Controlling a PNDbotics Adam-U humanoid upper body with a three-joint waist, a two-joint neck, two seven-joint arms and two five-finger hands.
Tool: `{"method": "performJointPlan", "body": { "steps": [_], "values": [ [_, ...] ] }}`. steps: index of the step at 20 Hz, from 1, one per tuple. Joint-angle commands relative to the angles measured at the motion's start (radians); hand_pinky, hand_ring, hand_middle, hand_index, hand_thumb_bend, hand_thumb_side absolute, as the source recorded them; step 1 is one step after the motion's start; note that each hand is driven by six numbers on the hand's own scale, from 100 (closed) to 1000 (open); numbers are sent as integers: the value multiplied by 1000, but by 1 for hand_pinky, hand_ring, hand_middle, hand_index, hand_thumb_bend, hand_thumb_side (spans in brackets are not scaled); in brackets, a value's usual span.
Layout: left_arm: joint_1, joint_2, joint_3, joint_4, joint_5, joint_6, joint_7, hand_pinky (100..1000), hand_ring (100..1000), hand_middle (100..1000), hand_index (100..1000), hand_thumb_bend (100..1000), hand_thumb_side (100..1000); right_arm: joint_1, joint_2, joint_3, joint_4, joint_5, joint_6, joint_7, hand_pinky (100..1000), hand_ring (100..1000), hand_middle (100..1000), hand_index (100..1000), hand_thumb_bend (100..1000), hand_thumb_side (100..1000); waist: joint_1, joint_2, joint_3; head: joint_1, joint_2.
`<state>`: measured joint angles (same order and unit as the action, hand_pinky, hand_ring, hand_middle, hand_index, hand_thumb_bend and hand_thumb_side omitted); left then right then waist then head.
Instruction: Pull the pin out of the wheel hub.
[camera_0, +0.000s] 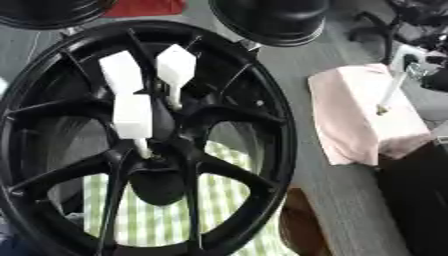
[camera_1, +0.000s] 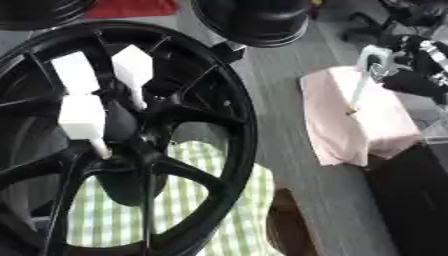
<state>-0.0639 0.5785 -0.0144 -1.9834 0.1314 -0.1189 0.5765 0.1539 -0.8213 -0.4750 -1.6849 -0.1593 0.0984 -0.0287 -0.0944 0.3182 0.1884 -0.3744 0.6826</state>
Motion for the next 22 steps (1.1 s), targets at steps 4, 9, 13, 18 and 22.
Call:
{"method": "performJointPlan", "body": {
  "steps": [4, 9, 13, 18, 22],
  "values": [
    [-14, 18, -4, -17, 9, -4, -17, 883, 730, 627, 733, 437, 639, 42, 17, -50, -117, 100, 19, -98, 960, 1000, 692, 814, 100, 100, 1, -17, 6, -29, -11],
    [-16, 20, -4, -17, 11, -7, -20, 883, 732, 628, 734, 443, 637, 41, 31, -23, -156, 176, 77, -173, 1000, 1000, 789, 861, 100, 100, 2, -17, 6, -32, -10],
    [-15, 19, -3, -17, 12, -7, -18, 883, 730, 626, 733, 440, 637, 41, 43, -18, -186, 206, 74, -233, 1000, 1000, 799, 905, 100, 774, 2, -18, 4, -32, -7],
    [-16, 21, -4, -17, 11, -7, -16, 882, 729, 625, 731, 439, 636, 42, 43, 1, -200, 187, 110, -308, 1000, 1000, 769, 877, 100, 636, 0, -19, 4, -40, -3],
    [-14, 20, -4, -17, 10, -5, -14, 882, 728, 624, 731, 437, 637, 44, 34, -7, -183, 204, 156, -340, 992, 1000, 722, 830, 100, 160, -3, -18, 2, -44, 1]
  ]
}}
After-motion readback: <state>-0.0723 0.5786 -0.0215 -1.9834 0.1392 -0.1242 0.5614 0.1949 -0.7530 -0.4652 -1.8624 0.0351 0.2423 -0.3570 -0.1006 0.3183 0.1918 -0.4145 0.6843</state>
